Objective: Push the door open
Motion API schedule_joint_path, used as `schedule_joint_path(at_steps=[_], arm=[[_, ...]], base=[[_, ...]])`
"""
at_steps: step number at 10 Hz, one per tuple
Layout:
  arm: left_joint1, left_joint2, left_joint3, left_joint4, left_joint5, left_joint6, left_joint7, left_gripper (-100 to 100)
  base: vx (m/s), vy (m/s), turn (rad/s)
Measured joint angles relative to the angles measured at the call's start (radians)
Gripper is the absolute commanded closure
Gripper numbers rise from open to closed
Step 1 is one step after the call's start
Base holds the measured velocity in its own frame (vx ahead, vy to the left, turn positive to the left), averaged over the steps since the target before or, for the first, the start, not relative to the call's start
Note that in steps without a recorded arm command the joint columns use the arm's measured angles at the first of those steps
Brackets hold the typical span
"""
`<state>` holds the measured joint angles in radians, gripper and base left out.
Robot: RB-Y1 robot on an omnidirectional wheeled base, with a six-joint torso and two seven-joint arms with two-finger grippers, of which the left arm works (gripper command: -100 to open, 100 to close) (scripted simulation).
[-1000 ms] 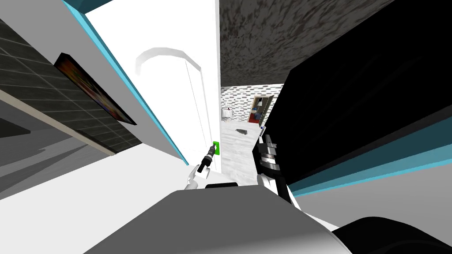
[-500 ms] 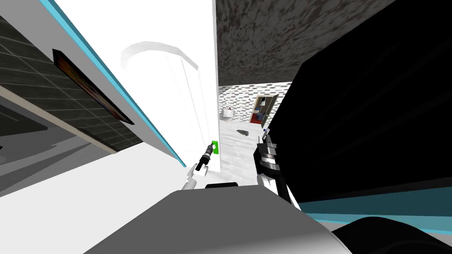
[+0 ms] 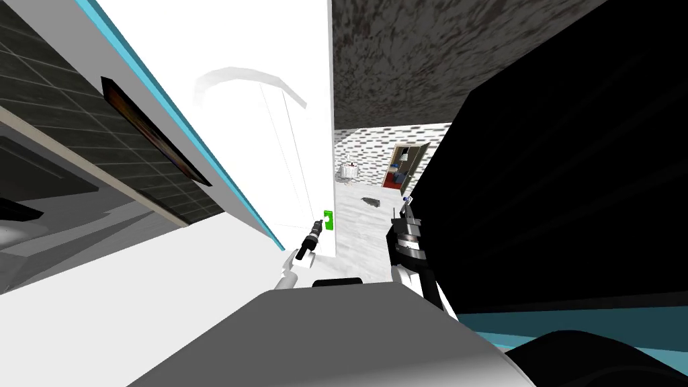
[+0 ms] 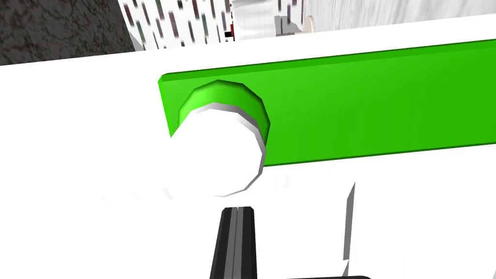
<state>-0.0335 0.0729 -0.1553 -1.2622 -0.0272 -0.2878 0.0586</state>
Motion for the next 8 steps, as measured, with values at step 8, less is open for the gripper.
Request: schedule_joint_path(at_steps=[8], arm=[[0.019, -0.011, -0.010, -0.019, 0.005, 0.002, 0.007, -100]], base=[[-0.069, -0.021, 0.005]])
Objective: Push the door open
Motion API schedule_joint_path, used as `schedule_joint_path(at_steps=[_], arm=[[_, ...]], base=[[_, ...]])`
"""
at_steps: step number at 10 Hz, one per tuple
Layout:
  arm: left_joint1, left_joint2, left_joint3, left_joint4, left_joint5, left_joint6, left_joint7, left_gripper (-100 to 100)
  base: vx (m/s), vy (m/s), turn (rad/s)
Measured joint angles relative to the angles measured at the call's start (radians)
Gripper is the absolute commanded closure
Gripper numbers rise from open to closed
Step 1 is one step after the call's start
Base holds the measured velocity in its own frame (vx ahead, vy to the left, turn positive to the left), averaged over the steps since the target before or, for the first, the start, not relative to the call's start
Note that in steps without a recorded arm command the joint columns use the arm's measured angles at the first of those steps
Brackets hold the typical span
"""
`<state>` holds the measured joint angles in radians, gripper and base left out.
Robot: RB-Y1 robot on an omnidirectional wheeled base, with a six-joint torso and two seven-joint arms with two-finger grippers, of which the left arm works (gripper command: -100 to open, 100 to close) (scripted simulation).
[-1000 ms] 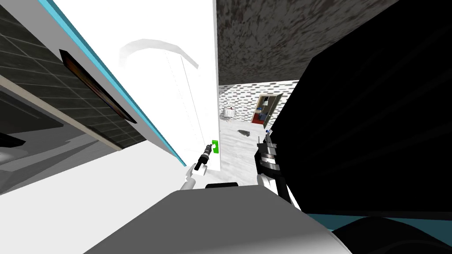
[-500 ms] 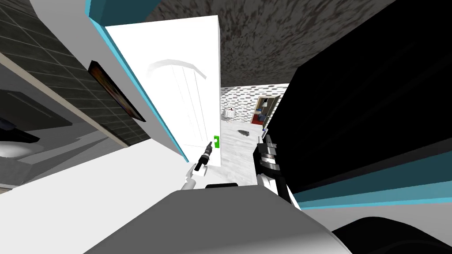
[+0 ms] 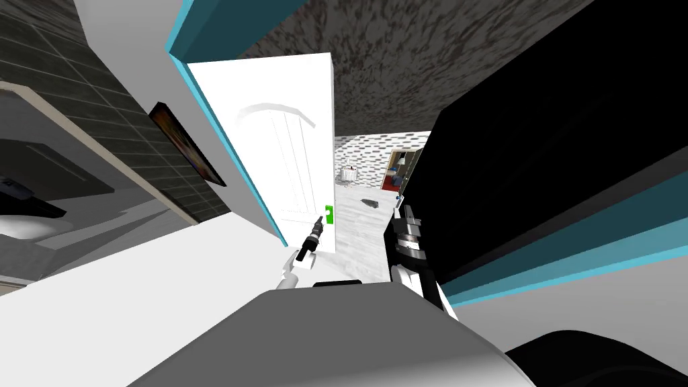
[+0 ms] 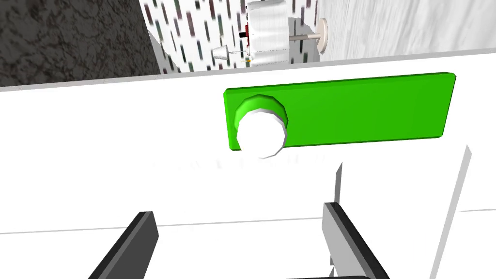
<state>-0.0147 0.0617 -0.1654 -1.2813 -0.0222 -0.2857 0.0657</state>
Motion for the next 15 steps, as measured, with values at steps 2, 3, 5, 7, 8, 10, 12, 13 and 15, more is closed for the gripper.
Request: schedule_joint_path(at_steps=[2, 3, 5, 7, 8, 10, 12, 13, 15], arm=[[-0.005, 0.002, 0.004, 0.007, 0.000, -0.004, -0.001, -100], [-0.008, 0.001, 0.007, 0.012, 0.000, -0.007, -0.002, -100], [-0.013, -0.003, 0.013, 0.020, 0.001, -0.013, -0.004, -100], [-0.017, -0.007, 0.016, 0.025, 0.001, -0.017, -0.006, 100], [-0.017, -0.007, 0.016, 0.024, 0.001, -0.017, -0.006, 100], [-0.018, -0.006, 0.017, 0.024, 0.001, -0.016, -0.006, 100], [-0.015, -0.006, 0.016, 0.026, 0.001, -0.015, -0.006, 100], [-0.014, -0.006, 0.016, 0.027, 0.001, -0.014, -0.006, 100], [-0.006, -0.001, 0.023, 0.033, 0.002, -0.011, -0.008, 100]], base=[[0.177, -0.036, -0.012], [0.228, -0.016, -0.023], [0.206, -0.025, -0.023], [0.037, -0.004, 0.002], [-0.025, 0.006, -0.005], [-0.022, 0.004, 0.000], [-0.005, 0.001, 0.001], [0.102, -0.032, 0.022], [0.138, -0.069, 0.046]])
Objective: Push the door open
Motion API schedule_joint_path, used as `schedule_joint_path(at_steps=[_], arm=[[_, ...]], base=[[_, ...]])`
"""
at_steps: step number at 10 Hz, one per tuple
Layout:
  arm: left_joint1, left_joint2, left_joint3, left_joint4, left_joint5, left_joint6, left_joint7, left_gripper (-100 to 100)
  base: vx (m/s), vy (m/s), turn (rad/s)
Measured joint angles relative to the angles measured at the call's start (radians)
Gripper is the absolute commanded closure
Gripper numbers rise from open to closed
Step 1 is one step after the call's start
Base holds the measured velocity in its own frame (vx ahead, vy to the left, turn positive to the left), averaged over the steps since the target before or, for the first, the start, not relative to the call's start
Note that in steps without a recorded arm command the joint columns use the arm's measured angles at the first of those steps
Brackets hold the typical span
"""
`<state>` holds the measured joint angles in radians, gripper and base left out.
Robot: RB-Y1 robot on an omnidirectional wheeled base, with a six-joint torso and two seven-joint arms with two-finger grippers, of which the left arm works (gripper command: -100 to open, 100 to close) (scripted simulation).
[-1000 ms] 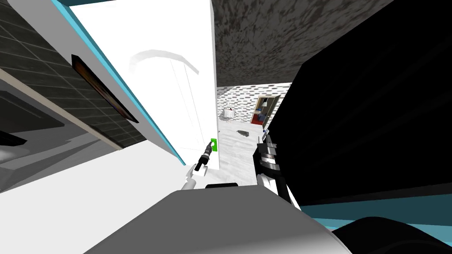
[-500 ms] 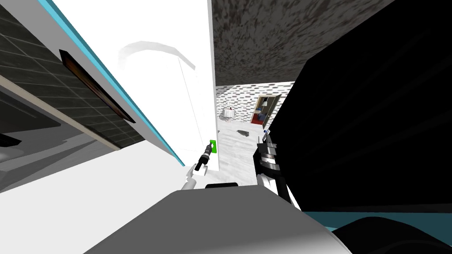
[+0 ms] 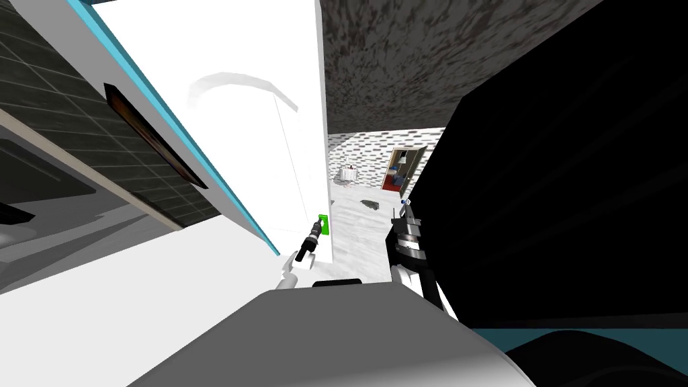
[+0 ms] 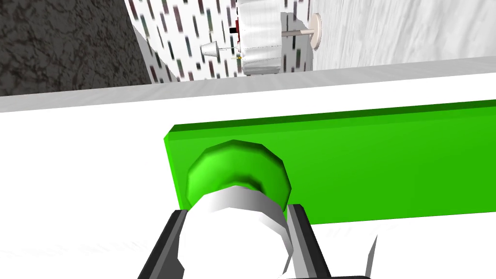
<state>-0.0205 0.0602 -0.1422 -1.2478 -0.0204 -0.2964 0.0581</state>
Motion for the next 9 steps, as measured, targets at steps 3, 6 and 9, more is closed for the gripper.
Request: schedule_joint_path(at_steps=[3, 6, 9], arm=[[-0.007, 0.006, 0.019, 0.006, 0.002, -0.007, -0.005, 100], [-0.022, 0.013, 0.047, 0.021, 0.007, -0.008, -0.008, 100], [-0.040, 0.017, 0.087, 0.034, 0.011, -0.006, -0.018, 100]], base=[[0.144, -0.079, 0.034], [0.174, -0.088, 0.058], [0.167, -0.091, 0.089]])
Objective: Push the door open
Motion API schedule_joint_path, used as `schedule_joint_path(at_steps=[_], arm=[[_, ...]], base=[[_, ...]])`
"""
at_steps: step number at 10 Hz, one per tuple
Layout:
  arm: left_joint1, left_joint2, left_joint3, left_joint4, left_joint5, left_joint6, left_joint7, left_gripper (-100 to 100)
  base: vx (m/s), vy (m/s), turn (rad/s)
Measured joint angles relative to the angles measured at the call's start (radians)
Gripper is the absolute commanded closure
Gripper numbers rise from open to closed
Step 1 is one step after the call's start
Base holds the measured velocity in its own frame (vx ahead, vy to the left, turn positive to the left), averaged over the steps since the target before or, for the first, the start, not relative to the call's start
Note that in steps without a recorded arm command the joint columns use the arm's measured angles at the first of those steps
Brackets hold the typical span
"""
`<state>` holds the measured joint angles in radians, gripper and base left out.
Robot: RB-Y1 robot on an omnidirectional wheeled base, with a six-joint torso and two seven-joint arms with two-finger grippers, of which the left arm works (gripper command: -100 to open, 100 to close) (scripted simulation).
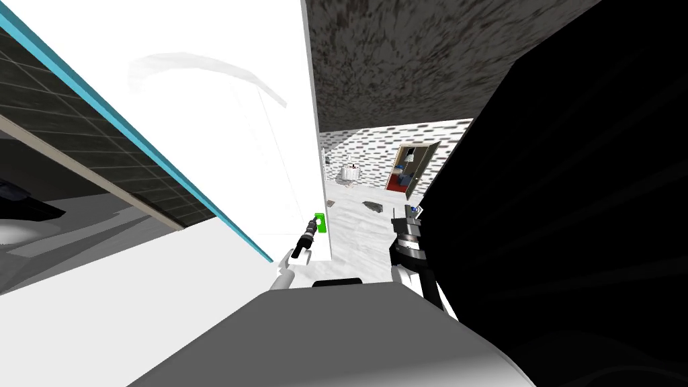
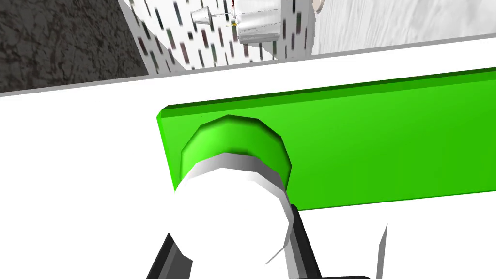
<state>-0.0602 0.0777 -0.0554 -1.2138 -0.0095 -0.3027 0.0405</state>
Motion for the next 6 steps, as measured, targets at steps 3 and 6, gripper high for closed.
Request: schedule_joint_path(at_steps=[3, 6], arm=[[-0.004, 0.003, 0.038, 0.001, 0.005, 0.000, -0.009, -100], [0.002, 0.001, 0.033, -0.007, 0.008, 0.004, -0.003, -100]], base=[[-0.011, -0.085, 0.061], [-0.204, -0.011, 0.013]])
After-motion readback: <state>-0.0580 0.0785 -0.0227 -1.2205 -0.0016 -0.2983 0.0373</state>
